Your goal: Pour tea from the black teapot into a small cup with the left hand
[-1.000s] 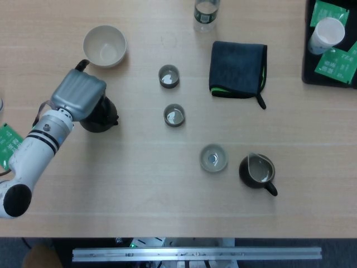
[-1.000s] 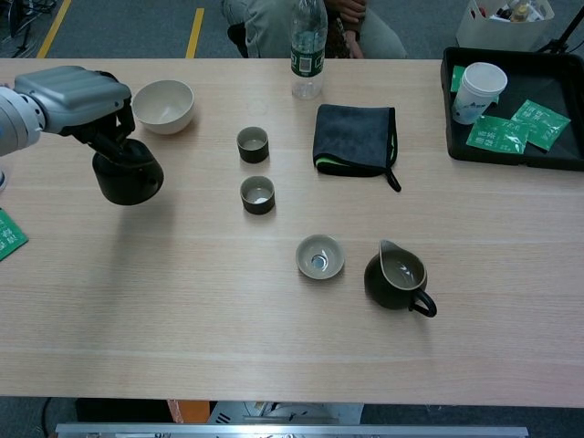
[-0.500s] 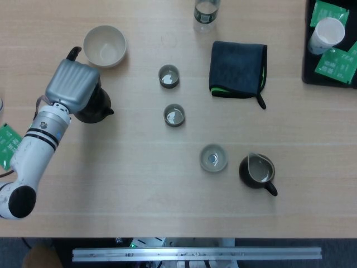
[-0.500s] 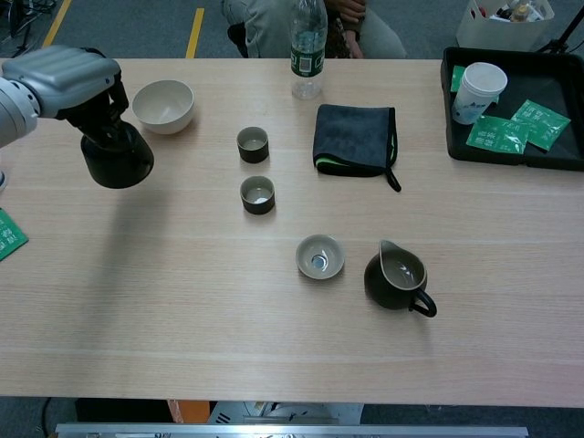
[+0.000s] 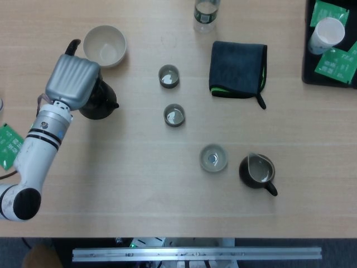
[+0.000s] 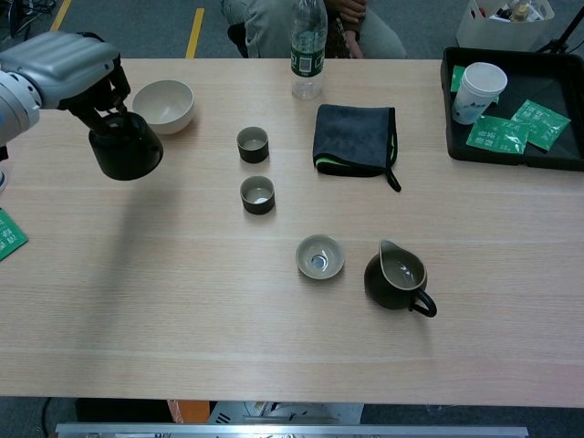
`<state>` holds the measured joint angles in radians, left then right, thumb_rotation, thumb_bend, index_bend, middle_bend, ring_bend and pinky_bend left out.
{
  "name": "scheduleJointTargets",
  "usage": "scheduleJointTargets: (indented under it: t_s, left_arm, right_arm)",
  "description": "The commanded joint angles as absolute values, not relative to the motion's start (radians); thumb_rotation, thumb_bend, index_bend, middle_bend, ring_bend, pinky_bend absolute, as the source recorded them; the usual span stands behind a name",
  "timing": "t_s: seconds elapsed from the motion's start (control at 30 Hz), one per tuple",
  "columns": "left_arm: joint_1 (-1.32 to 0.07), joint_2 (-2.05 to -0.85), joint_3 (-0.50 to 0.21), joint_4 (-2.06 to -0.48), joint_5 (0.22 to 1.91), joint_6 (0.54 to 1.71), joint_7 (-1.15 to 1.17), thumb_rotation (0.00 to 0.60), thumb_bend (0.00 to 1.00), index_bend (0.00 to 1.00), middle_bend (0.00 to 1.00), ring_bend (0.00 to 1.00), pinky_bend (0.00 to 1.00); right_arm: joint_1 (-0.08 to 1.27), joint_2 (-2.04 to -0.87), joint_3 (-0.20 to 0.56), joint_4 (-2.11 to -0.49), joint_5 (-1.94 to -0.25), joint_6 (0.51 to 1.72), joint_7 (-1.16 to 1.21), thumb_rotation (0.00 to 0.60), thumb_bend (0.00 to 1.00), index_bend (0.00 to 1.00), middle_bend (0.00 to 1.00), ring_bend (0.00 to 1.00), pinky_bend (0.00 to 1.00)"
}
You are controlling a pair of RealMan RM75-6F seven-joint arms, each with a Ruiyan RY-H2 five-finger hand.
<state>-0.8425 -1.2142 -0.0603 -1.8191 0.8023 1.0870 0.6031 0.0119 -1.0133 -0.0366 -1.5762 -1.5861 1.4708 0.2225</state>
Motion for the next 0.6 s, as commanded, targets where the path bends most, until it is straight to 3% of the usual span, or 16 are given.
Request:
scheduleJointTargets:
  t_s: [0.03,0.6]
  left_arm:
    - [-0.839,-1.229,-0.071,-1.818,0.807,1.107,0.612,0.588,0.22,0.9,1.0,0.82,0.1]
    - [-0.843,-1.302,-0.123,-1.825,0.765,1.157,0.662,0.573,0.22,0.9,1.0,0.82,0.1]
  right_arm:
    - [0.011,-1.013,-0.037,-1.574,-1.585,1.471,0.224,0.6,0.0,0.17,0.16,0.04,0.03]
    - [0.01,-1.017,-0.037,-1.558,-1.58,1.466,0.239,0.6,0.0,0.17,0.16,0.04,0.03]
